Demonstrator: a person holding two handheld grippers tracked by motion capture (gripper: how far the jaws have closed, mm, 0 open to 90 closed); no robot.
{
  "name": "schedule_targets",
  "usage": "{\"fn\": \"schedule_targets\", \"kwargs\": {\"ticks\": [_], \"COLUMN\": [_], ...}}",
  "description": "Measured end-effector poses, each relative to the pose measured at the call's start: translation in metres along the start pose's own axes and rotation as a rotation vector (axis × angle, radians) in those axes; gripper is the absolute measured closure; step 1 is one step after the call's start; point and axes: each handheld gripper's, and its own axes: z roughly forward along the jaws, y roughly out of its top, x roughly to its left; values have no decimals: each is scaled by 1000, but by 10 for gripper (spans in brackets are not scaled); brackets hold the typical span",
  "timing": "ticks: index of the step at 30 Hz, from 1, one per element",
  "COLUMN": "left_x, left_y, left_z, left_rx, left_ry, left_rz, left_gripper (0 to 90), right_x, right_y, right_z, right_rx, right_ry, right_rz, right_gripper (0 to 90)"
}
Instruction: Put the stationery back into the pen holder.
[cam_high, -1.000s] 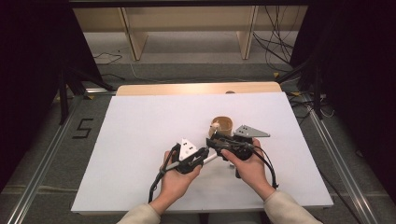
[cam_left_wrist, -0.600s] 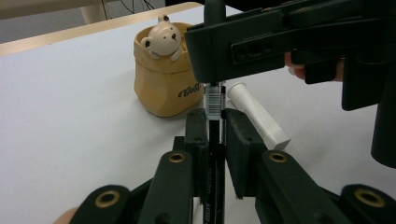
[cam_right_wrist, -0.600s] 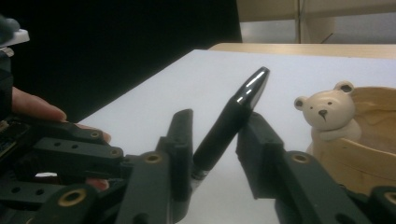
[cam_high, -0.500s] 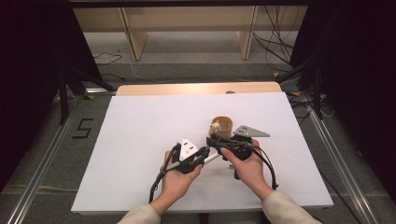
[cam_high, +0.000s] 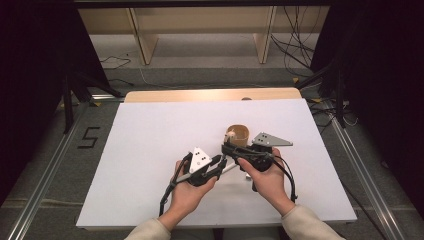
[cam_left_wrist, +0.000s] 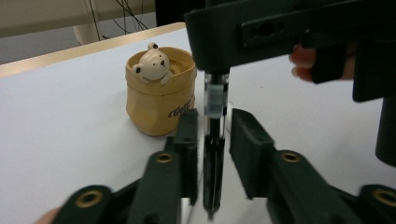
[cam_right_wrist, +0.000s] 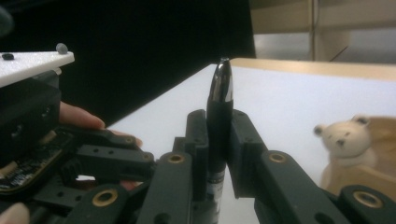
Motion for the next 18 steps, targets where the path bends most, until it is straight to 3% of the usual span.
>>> {"fn": "schedule_targets", "kwargs": {"ticks": [2,4,18], "left_x": [3,7,24], "left_y": [-3,-5,-28], "left_z": [-3,-5,-28], "left_rx": [11,29,108], "left_ry": [4,9,76], "left_rz": [-1,2,-38], "left_gripper": [620,549,406], "right_x": [0,-4,-21], "right_y": [3,7,23], "right_z": [-2,-5,-11], "right_rx": [-4,-12,-33], "right_ry": [-8,-46,-155], "right_rz": [-18,-49,-83], "right_gripper": [801,800,800]}}
